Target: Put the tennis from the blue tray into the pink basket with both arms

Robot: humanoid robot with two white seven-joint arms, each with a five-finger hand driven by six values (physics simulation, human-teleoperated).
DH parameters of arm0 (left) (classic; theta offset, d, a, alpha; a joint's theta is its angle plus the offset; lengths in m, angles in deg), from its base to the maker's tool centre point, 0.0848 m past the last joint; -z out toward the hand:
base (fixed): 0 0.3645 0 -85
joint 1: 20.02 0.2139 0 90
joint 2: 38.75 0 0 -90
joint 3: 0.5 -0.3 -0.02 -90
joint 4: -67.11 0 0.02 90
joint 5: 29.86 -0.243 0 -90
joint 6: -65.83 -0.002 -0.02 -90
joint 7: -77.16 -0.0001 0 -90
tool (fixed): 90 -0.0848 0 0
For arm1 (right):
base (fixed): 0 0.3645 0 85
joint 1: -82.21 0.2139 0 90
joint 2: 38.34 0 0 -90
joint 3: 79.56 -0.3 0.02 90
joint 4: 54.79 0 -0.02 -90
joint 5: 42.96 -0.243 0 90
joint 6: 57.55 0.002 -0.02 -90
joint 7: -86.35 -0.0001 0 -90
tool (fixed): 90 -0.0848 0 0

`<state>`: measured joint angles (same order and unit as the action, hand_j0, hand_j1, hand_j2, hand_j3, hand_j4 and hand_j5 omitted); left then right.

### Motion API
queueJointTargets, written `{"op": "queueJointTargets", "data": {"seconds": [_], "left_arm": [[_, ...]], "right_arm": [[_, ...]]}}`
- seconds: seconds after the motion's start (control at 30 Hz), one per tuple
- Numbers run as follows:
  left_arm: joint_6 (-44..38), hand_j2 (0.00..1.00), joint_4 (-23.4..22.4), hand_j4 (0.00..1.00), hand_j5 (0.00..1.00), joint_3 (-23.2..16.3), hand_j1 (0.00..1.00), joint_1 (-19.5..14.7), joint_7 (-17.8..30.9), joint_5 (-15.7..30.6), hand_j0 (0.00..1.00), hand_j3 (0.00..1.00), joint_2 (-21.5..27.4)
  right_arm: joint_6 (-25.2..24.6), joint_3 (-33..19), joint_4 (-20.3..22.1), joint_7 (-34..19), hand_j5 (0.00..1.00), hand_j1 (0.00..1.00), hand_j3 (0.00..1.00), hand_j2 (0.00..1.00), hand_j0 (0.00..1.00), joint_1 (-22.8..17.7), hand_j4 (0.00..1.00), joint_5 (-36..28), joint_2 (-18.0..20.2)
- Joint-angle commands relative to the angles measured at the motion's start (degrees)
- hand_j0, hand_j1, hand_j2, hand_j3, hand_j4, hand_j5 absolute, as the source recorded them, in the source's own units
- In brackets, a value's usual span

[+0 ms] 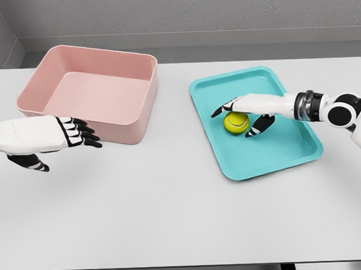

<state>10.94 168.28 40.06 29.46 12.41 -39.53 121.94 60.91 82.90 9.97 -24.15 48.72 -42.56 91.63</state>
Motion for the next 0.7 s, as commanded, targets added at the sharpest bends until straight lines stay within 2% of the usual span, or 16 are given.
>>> {"op": "queueJointTargets", "data": {"seconds": [0.0,0.23,0.5,0.67], "left_arm": [[-0.11,1.0,0.0,1.0,1.0,-0.13,1.0,0.0,-0.02,0.44,1.0,1.0,-0.11],[-0.11,1.0,0.0,1.0,1.0,-0.22,1.0,0.44,-0.02,0.44,1.0,1.0,-0.11],[-0.11,1.0,0.0,1.0,1.0,-0.22,1.0,0.44,-0.02,0.44,1.0,1.0,-0.11],[-0.11,1.0,0.0,1.0,1.0,-0.22,1.0,0.44,-0.02,0.44,1.0,1.0,0.06]], "right_arm": [[-0.07,0.32,-0.43,0.02,0.86,0.86,0.86,0.86,0.86,0.0,0.86,-0.31,-0.06],[0.01,0.41,-1.31,-0.07,0.77,0.77,0.77,0.77,0.77,0.0,0.77,-0.31,-0.06],[0.19,1.02,-1.84,-0.51,0.61,0.61,0.61,0.61,0.61,0.0,0.61,-0.31,-0.76],[0.45,1.46,-1.92,-0.51,0.57,0.57,0.57,0.57,0.57,0.0,0.57,-0.31,-0.76]]}}
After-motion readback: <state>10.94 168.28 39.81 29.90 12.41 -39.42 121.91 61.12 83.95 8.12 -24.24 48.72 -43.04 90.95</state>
